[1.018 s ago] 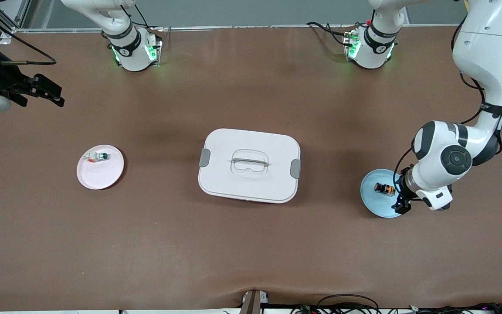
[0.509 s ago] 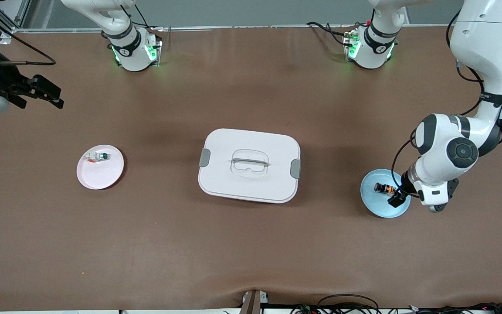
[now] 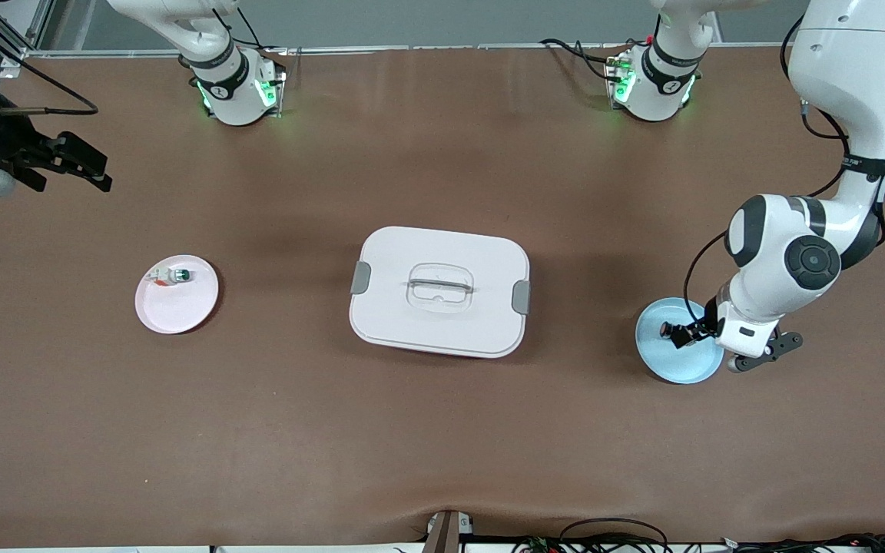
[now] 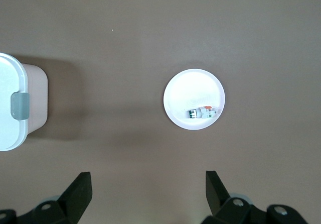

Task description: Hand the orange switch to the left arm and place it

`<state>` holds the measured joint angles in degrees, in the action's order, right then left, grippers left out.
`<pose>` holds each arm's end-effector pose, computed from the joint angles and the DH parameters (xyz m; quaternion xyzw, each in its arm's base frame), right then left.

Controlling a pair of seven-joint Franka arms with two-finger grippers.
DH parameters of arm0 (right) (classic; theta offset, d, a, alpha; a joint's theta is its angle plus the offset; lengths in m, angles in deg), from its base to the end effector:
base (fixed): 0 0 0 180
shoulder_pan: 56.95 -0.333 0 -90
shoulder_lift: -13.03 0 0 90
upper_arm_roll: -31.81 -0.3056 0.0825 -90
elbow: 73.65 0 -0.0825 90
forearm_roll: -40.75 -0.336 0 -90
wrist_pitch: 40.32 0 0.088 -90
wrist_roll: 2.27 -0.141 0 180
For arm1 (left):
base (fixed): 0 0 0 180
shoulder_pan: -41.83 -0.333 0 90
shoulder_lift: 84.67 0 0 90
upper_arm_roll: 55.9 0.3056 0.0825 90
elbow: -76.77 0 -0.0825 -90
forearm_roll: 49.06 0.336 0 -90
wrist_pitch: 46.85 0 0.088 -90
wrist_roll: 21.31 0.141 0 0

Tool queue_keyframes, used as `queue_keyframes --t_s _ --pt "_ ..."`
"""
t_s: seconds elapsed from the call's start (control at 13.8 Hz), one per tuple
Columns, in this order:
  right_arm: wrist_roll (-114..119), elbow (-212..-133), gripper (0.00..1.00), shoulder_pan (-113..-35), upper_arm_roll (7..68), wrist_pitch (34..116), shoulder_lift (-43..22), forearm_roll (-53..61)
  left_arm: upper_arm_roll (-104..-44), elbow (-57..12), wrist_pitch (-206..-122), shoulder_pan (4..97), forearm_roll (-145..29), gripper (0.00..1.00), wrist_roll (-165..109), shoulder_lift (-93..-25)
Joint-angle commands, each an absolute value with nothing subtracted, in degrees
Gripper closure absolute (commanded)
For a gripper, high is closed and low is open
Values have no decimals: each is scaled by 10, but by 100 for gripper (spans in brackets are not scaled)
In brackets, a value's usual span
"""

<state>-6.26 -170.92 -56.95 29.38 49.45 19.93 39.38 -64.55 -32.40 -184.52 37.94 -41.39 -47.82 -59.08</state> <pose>0.4676 0.0244 0.5847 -0.9998 0.0138 0.0058 0.0091 0.5972 -0.0416 0.2614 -0.9883 -0.1492 -0.0317 0.0058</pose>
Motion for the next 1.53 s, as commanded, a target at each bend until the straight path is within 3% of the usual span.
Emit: queue_keyframes --t_s 0.0,0.51,1.45 --pt "-62 -1709 0 -564 291 494 207 400 -636 -344 -1861 388 -440 0 -387 -612" --pt "-66 -1709 0 -563 294 488 208 376 -633 -346 -1857 385 -442 0 -372 -644" --pt "-69 -1714 0 -563 294 478 207 358 -638 -342 -1687 357 -439 0 -291 -785"
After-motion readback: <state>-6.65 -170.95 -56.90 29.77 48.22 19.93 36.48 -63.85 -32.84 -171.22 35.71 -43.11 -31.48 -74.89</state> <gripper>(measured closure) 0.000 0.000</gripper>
